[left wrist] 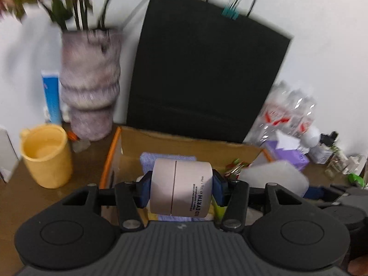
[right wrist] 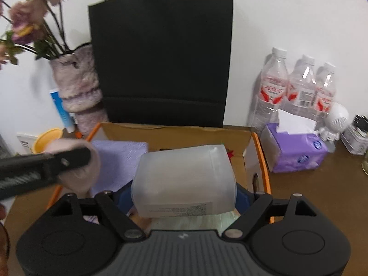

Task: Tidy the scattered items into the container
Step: 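Lower the jar into the box with the left gripper while the right gripper lowers the soap box in, then open the left gripper releasing the jar while the right gripper releases the soap box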

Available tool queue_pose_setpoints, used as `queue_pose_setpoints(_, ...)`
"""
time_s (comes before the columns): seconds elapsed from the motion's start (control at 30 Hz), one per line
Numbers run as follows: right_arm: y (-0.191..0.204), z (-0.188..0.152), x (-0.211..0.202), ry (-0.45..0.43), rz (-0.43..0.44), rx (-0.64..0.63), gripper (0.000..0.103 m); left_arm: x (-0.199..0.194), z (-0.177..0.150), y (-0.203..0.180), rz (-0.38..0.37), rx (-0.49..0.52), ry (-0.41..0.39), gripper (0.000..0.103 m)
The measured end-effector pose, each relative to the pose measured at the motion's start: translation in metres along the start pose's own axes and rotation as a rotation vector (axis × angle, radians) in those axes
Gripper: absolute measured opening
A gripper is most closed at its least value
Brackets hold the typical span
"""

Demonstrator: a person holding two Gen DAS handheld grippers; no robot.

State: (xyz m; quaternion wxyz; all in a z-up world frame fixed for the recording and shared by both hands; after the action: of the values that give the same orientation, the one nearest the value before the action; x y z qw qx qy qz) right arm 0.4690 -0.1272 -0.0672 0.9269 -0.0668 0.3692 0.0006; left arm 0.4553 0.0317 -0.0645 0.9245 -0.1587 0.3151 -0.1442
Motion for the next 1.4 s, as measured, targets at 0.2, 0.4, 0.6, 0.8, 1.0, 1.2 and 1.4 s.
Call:
queue_pose_setpoints(0.2, 0.015, 0.004, 0.061, 0.020, -0.038, -0.013, 0.083, 0.041, 0.000, 0.027, 0.037, 0.012, 0.006, 0.052)
queue_pose_setpoints(0.4, 0.017, 0.012, 0.095, 0.055, -0.011, 0.075, 0.084, 0.061, 0.004, 0.037, 0.013, -0.001, -0.001, 0.064)
queue_pose_setpoints(0.6, 0.017, 0.014, 0.103, 0.040, 0.016, 0.071, 0.087, 0.060, 0.012, 0.035, 0.041, 0.023, -0.042, 0.083)
queue_pose_setpoints(0.8, 0.020, 0.009, 0.100, 0.038, 0.008, 0.031, 0.091, 0.055, 0.012, 0.036, 0.049, 0.004, -0.062, 0.103)
queue_pose_setpoints(1.0, 0.019, 0.004, 0.085, 0.023, -0.003, 0.011, 0.103, 0.042, 0.011, 0.031, 0.068, 0.020, -0.072, 0.103)
queue_pose_setpoints(1.2, 0.013, 0.002, 0.067, 0.011, -0.015, 0.000, 0.103, 0.029, 0.006, 0.023, 0.086, 0.042, -0.062, 0.103)
queue_pose_setpoints(1.4, 0.010, -0.006, 0.050, 0.011, -0.020, 0.006, 0.103, 0.011, 0.002, 0.016, 0.119, 0.074, -0.055, 0.103)
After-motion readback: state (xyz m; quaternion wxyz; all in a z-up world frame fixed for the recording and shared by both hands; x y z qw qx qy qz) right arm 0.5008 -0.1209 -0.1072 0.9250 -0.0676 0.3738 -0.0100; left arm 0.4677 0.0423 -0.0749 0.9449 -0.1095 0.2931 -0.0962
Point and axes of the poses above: each gripper's, at about its wrist camera, not at the fingertips, and x roughly the way its jaws point, y to its left, z to its top, the point moved 10 cm from there along x, roughly the way its jaws point, and after that the axes turned 14 degrees about -z, right-handed, at the moved point
